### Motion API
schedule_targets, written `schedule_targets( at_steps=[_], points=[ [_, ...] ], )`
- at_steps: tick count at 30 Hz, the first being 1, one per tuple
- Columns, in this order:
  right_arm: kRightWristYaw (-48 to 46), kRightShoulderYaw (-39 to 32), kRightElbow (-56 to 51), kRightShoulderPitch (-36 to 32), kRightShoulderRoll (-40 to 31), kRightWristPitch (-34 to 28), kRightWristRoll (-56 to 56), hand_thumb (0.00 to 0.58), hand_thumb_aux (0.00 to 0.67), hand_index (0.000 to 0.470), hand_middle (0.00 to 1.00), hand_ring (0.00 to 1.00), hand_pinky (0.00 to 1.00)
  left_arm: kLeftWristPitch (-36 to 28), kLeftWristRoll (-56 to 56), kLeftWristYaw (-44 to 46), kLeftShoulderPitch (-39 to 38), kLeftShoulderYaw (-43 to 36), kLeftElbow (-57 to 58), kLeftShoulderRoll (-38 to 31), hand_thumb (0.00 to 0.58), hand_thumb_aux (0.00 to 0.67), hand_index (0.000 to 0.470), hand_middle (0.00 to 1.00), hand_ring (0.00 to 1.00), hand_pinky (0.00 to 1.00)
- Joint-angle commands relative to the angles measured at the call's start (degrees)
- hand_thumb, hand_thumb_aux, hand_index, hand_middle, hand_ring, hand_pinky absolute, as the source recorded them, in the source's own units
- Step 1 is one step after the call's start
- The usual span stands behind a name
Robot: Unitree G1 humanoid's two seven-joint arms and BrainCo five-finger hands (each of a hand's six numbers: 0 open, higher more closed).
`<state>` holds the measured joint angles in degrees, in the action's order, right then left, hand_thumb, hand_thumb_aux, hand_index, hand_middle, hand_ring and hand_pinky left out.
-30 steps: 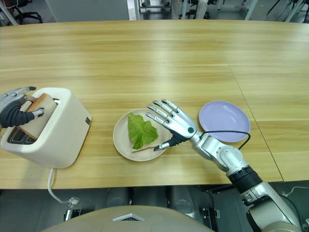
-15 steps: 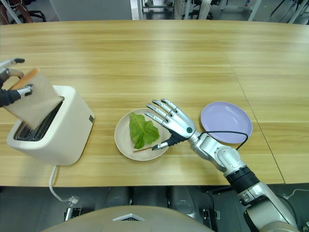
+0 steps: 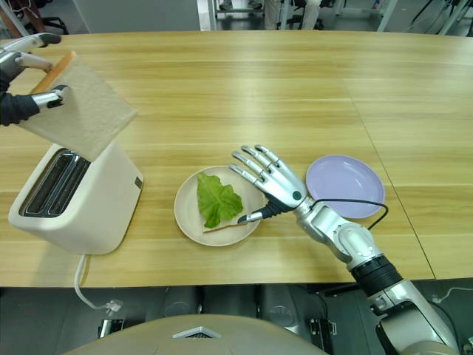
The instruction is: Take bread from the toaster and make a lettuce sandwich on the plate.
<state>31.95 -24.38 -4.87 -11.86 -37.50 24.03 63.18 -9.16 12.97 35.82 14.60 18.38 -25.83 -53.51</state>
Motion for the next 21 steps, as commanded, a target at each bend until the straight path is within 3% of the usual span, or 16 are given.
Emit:
schedule_targets(
  at_steps=[1, 9, 21],
  points=[
    [-0.22, 7.26, 1.79, 0.26, -2.56, -2.71, -3.42, 0.0, 0.0, 0.0, 0.0, 0.0, 0.0, 0.44, -4.87, 5.09, 4.28, -10.97, 3.64, 3.85, 0.58, 0.67, 0.46, 0.0, 0.0, 0.0],
    [0.7, 17.89, 1.3, -0.5, -4.76, -6.36, -8.07, 0.0, 0.0, 0.0, 0.0, 0.0, 0.0, 5.03, -6.24, 11.57, 12.55, -27.1, 18.47, 13.11, 0.58, 0.67, 0.46, 0.0, 0.0, 0.0],
    [0.19, 17.67, 2.2, 0.37, -3.02, -6.2, -8.02, 0.0, 0.0, 0.0, 0.0, 0.0, 0.0, 17.36, -5.21, 17.93, 19.25, -39.49, 38.6, 24.35, 0.58, 0.67, 0.46, 0.0, 0.0, 0.0]
  ],
)
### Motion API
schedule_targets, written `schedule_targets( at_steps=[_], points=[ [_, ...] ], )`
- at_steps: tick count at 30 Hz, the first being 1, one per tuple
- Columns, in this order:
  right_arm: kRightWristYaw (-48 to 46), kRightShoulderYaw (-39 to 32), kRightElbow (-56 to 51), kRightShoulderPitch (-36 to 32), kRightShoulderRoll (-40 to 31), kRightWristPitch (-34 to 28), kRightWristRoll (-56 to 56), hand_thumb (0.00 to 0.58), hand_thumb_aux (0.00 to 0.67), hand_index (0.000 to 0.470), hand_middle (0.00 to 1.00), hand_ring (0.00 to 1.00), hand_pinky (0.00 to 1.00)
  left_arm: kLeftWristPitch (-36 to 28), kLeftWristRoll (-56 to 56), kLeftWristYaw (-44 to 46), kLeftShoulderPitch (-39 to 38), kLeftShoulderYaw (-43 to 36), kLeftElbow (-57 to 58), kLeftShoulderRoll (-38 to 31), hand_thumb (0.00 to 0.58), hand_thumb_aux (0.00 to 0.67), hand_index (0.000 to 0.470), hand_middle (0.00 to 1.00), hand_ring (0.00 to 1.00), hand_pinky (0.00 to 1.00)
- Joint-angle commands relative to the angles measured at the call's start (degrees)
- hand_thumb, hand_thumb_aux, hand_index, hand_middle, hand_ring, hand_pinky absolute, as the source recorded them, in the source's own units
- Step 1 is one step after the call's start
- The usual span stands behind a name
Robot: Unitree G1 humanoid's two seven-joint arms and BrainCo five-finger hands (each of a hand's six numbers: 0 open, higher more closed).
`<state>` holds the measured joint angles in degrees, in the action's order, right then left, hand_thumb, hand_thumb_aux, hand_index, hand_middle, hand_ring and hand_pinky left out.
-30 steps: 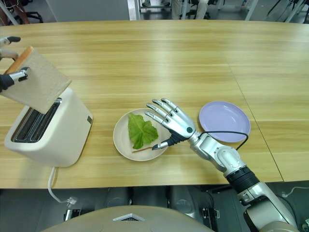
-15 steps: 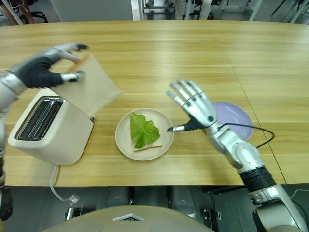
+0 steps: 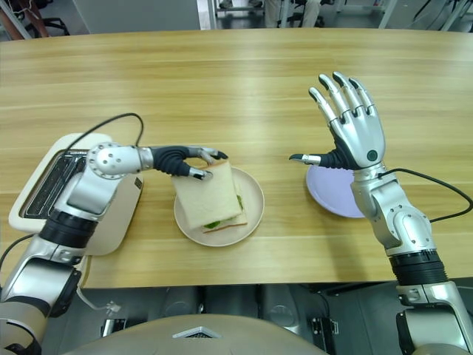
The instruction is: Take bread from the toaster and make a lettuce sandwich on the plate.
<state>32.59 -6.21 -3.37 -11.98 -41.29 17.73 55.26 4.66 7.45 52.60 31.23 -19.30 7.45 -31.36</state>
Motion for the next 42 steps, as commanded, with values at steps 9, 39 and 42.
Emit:
schedule_targets(
  at_steps=[9, 39, 42],
  points=[
    [-0.62, -1.02, 0.68, 0.43, 2.0, 0.8, -0.17, 0.0, 0.0, 0.0, 0.0, 0.0, 0.0, 13.19, 5.05, -2.5, 7.65, -4.16, 22.23, 7.19, 0.58, 0.67, 0.46, 0.0, 0.0, 0.0],
    [-1.04, -1.84, 0.03, 0.67, 3.44, 2.32, -0.4, 0.0, 0.0, 0.0, 0.0, 0.0, 0.0, 26.42, 19.45, -18.21, 13.55, -7.74, 41.11, 9.46, 0.0, 0.0, 0.0, 0.0, 0.0, 0.0],
    [-1.01, -1.87, -0.03, 0.73, 3.37, 2.54, -0.4, 0.0, 0.0, 0.0, 0.0, 0.0, 0.0, 26.64, 22.29, -22.0, 14.3, -8.4, 40.77, 9.03, 0.0, 0.0, 0.0, 0.0, 0.0, 0.0]
  ],
)
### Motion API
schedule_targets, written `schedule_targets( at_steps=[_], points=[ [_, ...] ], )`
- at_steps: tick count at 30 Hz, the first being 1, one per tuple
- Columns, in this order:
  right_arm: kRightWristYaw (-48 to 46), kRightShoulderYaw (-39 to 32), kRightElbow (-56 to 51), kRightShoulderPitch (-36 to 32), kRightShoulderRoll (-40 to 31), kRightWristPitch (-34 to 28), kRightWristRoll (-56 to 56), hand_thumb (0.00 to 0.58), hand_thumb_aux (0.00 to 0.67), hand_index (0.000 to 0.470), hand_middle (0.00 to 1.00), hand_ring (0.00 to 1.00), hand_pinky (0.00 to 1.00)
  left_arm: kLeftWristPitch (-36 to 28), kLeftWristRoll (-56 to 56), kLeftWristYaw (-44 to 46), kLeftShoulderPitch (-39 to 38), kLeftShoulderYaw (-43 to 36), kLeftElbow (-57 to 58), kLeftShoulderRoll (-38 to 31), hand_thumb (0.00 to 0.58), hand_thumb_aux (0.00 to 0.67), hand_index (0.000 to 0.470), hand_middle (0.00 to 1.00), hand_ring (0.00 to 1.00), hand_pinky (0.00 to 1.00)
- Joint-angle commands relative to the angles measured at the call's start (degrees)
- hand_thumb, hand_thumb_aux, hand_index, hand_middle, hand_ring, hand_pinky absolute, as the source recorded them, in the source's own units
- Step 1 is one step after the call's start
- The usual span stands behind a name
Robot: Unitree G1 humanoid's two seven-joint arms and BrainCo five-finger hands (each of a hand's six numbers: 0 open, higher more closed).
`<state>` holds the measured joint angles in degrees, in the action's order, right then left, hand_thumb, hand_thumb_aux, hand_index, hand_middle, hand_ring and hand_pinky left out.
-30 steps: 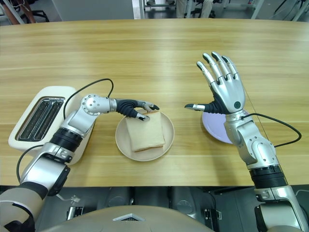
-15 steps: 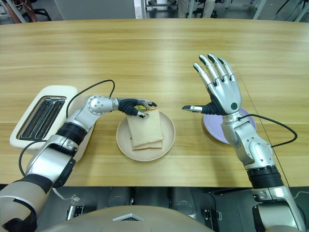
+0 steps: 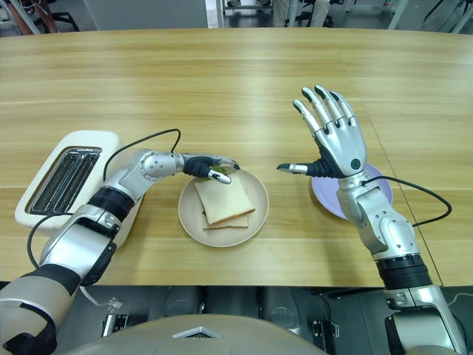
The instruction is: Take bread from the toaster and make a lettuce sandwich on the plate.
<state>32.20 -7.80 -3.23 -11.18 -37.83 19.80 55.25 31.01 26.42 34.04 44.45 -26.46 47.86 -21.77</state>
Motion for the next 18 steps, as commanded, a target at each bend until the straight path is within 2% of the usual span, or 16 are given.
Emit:
schedule_targets(
  at_steps=[1, 5, 10, 15, 18],
  points=[
    [-0.62, -0.27, -0.14, -0.02, -0.1, 0.48, -0.4, 0.0, 0.0, 0.0, 0.0, 0.0, 0.0, 0.4, 4.69, -4.93, 1.38, -1.63, 0.06, -0.84, 0.0, 0.0, 0.0, 0.0, 0.0, 0.0],
    [-0.64, -0.3, -0.03, 0.05, -0.16, 0.52, -0.44, 0.0, 0.0, 0.0, 0.0, 0.0, 0.0, 0.75, 8.25, -9.58, 1.71, -1.79, -3.96, -2.53, 0.0, 0.0, 0.0, 0.0, 0.0, 0.0],
    [-0.76, -0.58, -0.24, 0.2, -0.27, 0.9, -0.31, 0.0, 0.0, 0.0, 0.0, 0.0, 0.0, -2.25, 8.37, -13.75, -0.38, 2.22, -16.55, -5.54, 0.0, 0.0, 0.0, 0.0, 0.0, 0.0],
    [-1.92, -1.26, 0.22, 0.65, -0.35, 1.77, -0.38, 0.0, 0.0, 0.0, 0.0, 0.0, 0.0, -10.97, 4.36, -19.77, -5.39, 13.87, -35.19, -5.92, 0.0, 0.0, 0.0, 0.0, 0.0, 0.0],
    [-4.76, -2.25, 0.38, 1.0, -0.38, 3.78, -2.43, 0.0, 0.0, 0.0, 0.0, 0.0, 0.0, -17.24, -2.94, -19.27, -12.42, 23.66, -50.19, -6.46, 0.0, 0.0, 0.0, 0.0, 0.0, 0.0]
  ],
)
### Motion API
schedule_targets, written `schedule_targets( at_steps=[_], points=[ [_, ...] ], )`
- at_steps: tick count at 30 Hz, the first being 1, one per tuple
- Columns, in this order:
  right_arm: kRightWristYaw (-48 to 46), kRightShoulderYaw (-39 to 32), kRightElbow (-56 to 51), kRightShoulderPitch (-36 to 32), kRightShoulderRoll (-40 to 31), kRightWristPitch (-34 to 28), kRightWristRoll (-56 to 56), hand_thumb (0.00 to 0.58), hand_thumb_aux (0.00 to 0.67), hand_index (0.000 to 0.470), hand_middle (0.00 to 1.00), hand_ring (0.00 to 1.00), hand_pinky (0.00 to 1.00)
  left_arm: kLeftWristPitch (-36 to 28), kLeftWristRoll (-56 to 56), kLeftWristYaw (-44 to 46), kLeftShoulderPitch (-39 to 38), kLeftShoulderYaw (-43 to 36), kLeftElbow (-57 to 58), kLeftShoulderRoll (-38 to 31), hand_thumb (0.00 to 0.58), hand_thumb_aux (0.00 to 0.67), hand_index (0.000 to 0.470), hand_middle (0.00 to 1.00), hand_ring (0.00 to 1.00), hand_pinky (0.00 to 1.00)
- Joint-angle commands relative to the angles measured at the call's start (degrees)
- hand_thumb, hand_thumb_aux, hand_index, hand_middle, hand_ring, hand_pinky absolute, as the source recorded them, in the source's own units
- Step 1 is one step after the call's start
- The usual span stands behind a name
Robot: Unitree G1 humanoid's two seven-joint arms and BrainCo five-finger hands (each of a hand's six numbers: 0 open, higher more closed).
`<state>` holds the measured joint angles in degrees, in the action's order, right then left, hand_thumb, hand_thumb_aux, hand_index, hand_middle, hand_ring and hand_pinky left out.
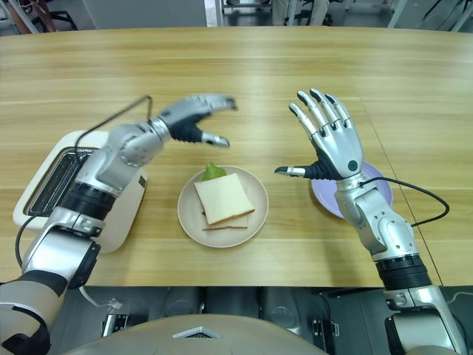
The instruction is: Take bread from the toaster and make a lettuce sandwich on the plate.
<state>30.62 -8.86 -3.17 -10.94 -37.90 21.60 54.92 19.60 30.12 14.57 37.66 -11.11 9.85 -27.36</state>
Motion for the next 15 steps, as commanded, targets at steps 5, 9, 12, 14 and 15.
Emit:
schedule_targets(
  at_steps=[5, 9, 12, 14, 15],
  points=[
    [-11.58, -2.09, 3.68, 4.7, -1.57, 7.74, -10.38, 0.0, 0.0, 0.0, 1.0, 1.0, 1.0, -9.7, -21.8, 13.79, -28.11, 15.7, -32.69, -8.59, 0.0, 0.0, 0.0, 1.0, 1.0, 1.0],
    [-26.3, -3.17, 8.36, 11.3, -5.35, 9.28, -23.09, 0.58, 0.67, 0.46, 1.0, 1.0, 1.0, -5.72, -31.62, 25.59, -51.66, 23.15, -38.93, -17.49, 0.58, 0.67, 0.46, 1.0, 1.0, 1.0],
    [-38.2, -4.13, 12.11, 16.36, -8.7, 7.49, -32.83, 0.58, 0.67, 0.46, 1.0, 1.0, 1.0, -5.04, -39.85, 33.05, -64.25, 28.39, -41.2, -20.88, 0.58, 0.67, 0.46, 1.0, 1.0, 1.0],
    [-45.91, -5.11, 15.31, 19.2, -11.06, 5.22, -38.45, 0.58, 0.67, 0.46, 1.0, 1.0, 1.0, -5.71, -40.5, 36.24, -70.15, 29.16, -42.28, -22.29, 0.58, 0.67, 0.46, 1.0, 1.0, 1.0],
    [-49.3, -5.47, 16.95, 20.44, -12.0, 3.9, -40.94, 0.58, 0.67, 0.46, 1.0, 1.0, 1.0, -5.88, -40.33, 37.65, -72.67, 28.89, -42.75, -22.92, 0.58, 0.67, 0.46, 1.0, 1.0, 1.0]
  ],
)
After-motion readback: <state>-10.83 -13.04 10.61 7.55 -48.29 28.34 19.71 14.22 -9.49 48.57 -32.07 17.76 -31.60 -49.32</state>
